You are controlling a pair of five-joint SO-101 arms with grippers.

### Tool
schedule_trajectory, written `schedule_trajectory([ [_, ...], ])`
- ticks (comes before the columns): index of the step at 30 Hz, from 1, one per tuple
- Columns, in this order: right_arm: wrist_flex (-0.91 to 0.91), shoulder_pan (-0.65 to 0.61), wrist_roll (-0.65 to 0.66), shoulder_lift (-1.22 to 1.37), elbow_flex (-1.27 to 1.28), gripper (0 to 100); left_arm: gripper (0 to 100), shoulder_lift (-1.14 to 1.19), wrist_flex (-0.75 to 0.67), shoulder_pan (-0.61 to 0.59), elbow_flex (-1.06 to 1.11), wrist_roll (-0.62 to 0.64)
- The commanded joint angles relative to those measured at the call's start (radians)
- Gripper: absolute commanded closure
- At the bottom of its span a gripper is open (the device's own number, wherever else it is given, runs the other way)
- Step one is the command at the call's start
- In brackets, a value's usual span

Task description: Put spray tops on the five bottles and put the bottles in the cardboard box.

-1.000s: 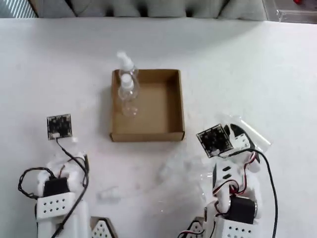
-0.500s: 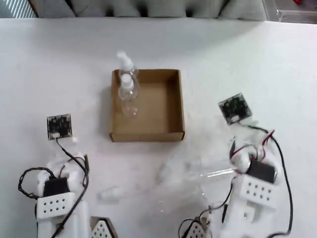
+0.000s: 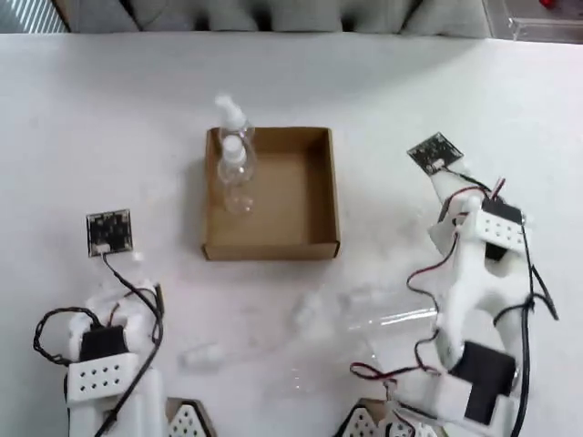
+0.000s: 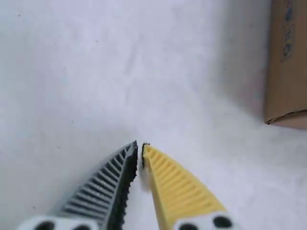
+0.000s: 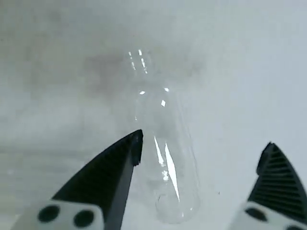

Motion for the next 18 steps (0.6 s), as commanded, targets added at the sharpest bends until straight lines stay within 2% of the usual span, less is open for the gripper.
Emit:
schedule_trajectory([
  [1, -0.001, -0.004, 0.006, 0.125, -0.114, 65.1, 98, -0.016, -0.025, -0.007, -0.006, 0.002],
  [6, -0.001, -0.004, 0.006, 0.306, -0.193, 68.0, 98, -0.016, -0.025, -0.007, -0.006, 0.002],
  [13, -0.001, -0.004, -0.003, 0.386, -0.269, 97.8, 98, -0.016, -0.026, -0.007, -0.006, 0.002],
  [18, 0.013, -0.002, -0.138, 0.383, -0.342, 98.7, 98, -0.016, -0.028, -0.007, -0.006, 0.002],
])
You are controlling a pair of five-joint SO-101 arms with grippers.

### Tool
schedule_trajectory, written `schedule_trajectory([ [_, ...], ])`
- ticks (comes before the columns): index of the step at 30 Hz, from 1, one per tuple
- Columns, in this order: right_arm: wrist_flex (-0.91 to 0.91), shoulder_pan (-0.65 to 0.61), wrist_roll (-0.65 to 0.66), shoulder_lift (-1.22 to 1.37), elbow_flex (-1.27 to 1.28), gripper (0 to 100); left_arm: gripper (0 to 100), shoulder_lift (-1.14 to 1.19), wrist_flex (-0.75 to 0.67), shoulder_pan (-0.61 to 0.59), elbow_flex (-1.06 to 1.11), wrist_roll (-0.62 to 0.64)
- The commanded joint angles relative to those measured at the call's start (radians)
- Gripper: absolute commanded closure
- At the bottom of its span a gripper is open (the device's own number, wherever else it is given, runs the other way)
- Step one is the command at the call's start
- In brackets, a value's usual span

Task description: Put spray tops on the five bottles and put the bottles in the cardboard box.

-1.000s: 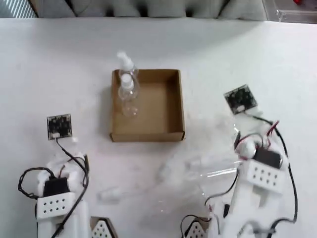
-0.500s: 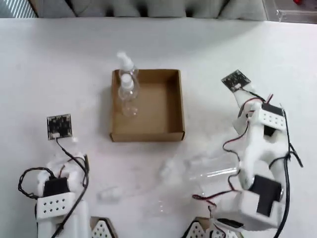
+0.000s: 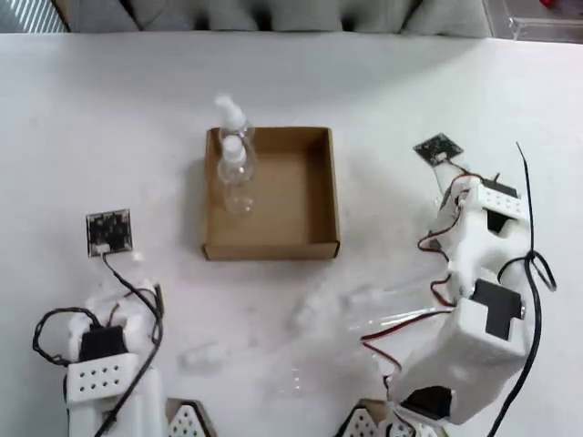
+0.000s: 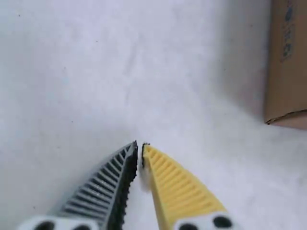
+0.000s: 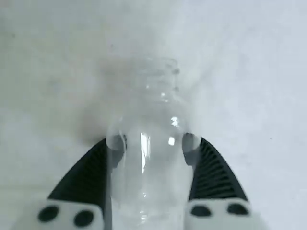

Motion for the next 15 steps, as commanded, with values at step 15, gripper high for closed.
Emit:
schedule_trajectory([
  [15, 0.642, -0.303, -0.683, -0.369, -0.241, 98.5, 98, -0.016, -0.028, -0.056, -0.014, 0.006],
])
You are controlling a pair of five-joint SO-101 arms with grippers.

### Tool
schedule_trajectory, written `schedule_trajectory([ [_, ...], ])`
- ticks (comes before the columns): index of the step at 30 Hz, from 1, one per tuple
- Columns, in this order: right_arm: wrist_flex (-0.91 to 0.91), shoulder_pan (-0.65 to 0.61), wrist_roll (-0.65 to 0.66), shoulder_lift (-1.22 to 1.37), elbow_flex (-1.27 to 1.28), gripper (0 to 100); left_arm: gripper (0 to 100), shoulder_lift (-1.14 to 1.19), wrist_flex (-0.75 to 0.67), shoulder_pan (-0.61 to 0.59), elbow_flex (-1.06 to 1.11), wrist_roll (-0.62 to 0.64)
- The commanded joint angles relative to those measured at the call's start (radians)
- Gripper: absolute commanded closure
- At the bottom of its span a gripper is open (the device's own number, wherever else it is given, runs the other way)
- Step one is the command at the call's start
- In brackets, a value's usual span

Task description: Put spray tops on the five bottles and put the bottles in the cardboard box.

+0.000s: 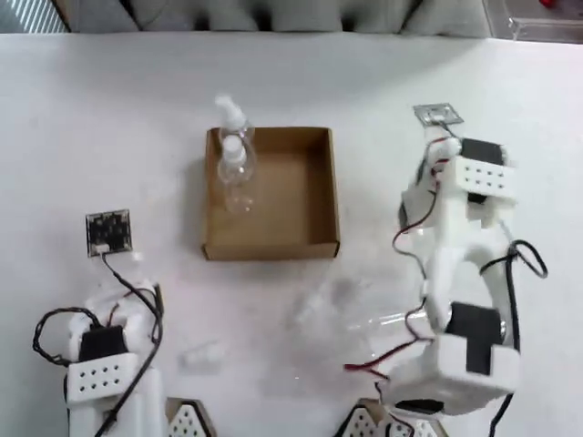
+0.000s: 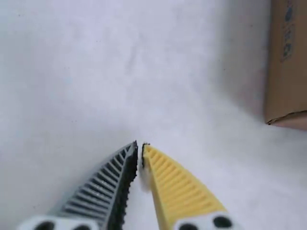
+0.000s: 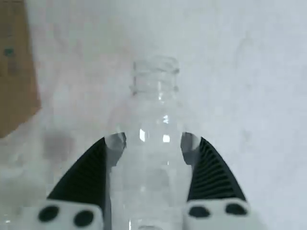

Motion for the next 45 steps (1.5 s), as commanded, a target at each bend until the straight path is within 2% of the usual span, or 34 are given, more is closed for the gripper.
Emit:
schedule_trajectory([
  [1, 0.077, -0.13, -0.201, -0.168, -0.048, 98.5, 98, -0.016, -0.028, -0.071, -0.017, 0.006],
  [5, 0.131, -0.294, -0.364, -0.308, -0.048, 98.5, 98, -0.01, -0.023, -0.156, -0.051, 0.008],
  [9, 0.182, -0.498, -0.468, -0.417, -0.046, 98.5, 98, -0.008, -0.021, -0.219, -0.071, 0.015],
  [15, 0.156, -0.834, -0.562, -0.481, -0.051, 98.5, 98, -0.007, -0.017, -0.229, -0.089, 0.063],
  [18, 0.113, -0.938, -0.571, -0.479, -0.046, 98.5, 98, 0.016, 0.041, -0.259, -0.158, 0.064],
  [21, 0.076, -1.003, -0.565, -0.479, -0.046, 98.5, 98, 0.116, 0.109, -0.288, -0.269, 0.064],
  [24, 0.022, -1.058, -0.499, -0.479, -0.038, 98.5, 98, 0.249, 0.141, -0.314, -0.373, 0.064],
  [30, -0.2, -1.144, -0.443, -0.464, 0.109, 98.5, 98, 0.421, 0.144, -0.38, -0.516, 0.061],
  [37, -0.38, -1.155, -0.45, -0.288, 0.164, 98.5, 98, 0.587, 0.176, -0.522, -0.726, 0.06],
  [45, -0.524, -1.182, -0.451, -0.127, 0.161, 98.3, 98, 0.911, 0.229, -0.579, -1.023, 0.052],
])
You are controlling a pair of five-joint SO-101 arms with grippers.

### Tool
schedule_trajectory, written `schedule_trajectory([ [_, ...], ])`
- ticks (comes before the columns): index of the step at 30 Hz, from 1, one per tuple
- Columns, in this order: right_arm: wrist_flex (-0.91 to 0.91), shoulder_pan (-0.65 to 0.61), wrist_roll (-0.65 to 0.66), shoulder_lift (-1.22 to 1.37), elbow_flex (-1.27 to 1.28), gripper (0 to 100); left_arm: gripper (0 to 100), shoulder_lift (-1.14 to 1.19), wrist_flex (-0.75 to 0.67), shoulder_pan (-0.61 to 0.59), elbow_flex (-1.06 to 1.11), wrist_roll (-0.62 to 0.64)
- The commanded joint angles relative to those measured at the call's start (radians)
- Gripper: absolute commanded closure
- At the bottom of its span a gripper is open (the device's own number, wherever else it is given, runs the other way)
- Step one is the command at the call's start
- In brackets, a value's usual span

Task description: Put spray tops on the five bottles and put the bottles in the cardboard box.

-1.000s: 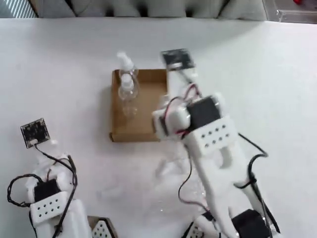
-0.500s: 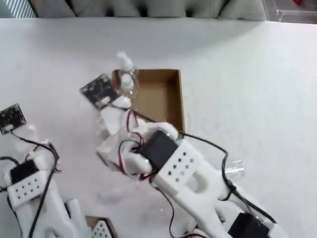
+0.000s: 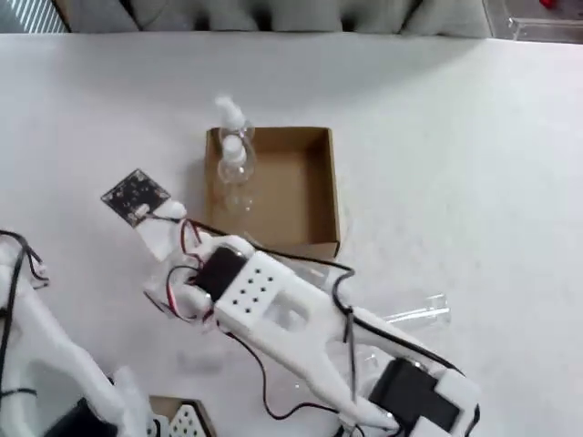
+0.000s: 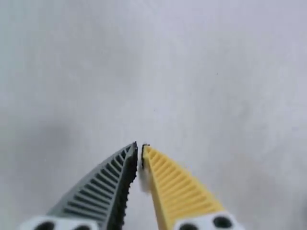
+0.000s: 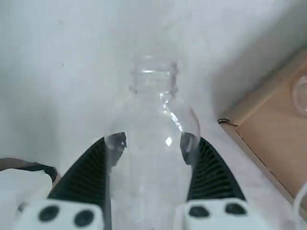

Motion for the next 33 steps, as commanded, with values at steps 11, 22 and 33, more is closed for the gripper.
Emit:
schedule_trajectory([
  [11, 0.005, -0.015, 0.012, 0.033, -0.068, 71.4, 98, 0.352, 0.028, -0.061, -0.262, 0.005],
  [22, 0.302, -0.013, 0.015, 0.03, -0.33, 61.1, 98, 0.351, 0.44, 0.084, -0.411, 0.061],
  [33, 0.688, 0.11, 0.02, -0.108, -0.454, 69.7, 98, 0.349, 0.761, 0.332, -0.535, 0.063],
])
